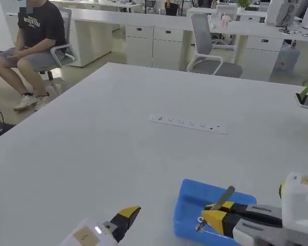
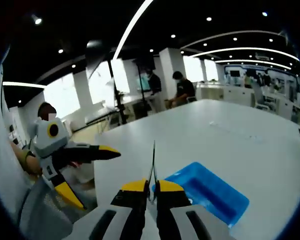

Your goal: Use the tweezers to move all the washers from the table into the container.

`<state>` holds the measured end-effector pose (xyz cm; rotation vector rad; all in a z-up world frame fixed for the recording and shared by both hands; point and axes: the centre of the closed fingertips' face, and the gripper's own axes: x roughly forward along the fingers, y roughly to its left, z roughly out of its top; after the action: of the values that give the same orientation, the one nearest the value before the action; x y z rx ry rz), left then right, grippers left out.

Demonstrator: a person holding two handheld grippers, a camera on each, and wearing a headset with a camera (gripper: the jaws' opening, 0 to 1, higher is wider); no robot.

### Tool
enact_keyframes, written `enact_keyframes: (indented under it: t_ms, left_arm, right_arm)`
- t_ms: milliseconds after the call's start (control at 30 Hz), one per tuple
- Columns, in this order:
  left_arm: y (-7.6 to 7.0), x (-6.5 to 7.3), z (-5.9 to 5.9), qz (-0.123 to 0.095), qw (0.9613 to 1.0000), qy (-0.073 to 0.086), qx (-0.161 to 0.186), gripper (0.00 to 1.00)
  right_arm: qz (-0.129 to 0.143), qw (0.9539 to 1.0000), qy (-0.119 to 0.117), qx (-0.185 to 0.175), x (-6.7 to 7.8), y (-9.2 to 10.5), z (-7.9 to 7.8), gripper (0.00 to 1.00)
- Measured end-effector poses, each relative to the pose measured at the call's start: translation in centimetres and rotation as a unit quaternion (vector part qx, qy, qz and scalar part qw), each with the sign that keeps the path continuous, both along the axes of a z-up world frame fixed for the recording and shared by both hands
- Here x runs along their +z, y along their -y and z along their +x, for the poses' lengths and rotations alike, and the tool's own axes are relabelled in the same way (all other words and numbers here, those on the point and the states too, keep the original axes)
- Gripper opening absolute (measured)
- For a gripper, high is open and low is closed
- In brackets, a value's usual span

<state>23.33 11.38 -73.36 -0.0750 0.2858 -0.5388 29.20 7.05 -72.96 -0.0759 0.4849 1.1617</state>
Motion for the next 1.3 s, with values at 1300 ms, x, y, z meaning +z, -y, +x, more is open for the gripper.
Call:
enact_keyframes:
  t_ms: [1300]
  left_arm:
    - [-0.1,0.2,0.0,-0.004,0.9999,0.002,0.009,0.86]
  right_arm:
    - [-0.089,0.9959,-0.014,-0.012,-6.1,-2.0,6.5,0.03]
